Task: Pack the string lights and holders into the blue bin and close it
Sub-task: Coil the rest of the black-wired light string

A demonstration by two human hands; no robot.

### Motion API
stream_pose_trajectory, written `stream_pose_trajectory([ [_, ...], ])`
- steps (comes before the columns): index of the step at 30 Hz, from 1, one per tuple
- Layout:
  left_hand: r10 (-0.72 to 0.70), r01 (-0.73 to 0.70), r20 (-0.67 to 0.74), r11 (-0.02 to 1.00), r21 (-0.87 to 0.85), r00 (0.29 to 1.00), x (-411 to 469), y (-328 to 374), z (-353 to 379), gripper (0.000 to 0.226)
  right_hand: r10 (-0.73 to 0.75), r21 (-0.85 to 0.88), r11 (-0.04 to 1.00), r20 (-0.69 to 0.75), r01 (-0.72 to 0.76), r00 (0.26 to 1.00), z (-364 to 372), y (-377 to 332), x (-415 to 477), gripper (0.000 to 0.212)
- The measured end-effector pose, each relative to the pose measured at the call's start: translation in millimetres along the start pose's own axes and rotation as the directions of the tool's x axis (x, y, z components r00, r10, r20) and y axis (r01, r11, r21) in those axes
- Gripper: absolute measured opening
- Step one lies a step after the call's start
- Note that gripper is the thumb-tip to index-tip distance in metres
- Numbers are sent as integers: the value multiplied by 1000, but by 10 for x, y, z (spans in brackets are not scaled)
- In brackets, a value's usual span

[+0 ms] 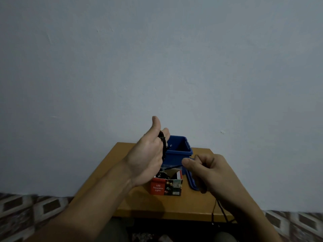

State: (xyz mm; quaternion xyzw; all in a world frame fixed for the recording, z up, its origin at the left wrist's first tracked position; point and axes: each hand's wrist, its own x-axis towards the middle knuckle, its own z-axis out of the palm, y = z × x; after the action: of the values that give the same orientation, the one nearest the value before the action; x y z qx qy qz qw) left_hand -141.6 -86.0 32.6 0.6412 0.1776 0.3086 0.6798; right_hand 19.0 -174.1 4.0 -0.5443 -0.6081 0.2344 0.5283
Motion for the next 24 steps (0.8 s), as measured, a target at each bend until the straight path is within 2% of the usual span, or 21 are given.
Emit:
stream_pose_trajectory([
  [5,-75,74,22,996,47,997,42,-10,-27,101,4,86,996,86,-11,996,-40,-145,-7,32],
  [8,-135,133,27,989,62,990,52,-16,-53,103,-13,14,1000,107,11,994,-42,-195,18,33],
  [12,-159,151,27,972,178,987,57,-37,-71,100,-65,-4,998,128,66,990,-81,-272,58,23],
  [20,-185,128,178,948,290,967,-15,7,-63,101,-191,-91,976,68,197,979,-131,-401,90,14],
  [24,-224,161,346,966,201,911,-6,25,-112,104,-234,-151,960,18,234,972,-94,-361,107,14],
])
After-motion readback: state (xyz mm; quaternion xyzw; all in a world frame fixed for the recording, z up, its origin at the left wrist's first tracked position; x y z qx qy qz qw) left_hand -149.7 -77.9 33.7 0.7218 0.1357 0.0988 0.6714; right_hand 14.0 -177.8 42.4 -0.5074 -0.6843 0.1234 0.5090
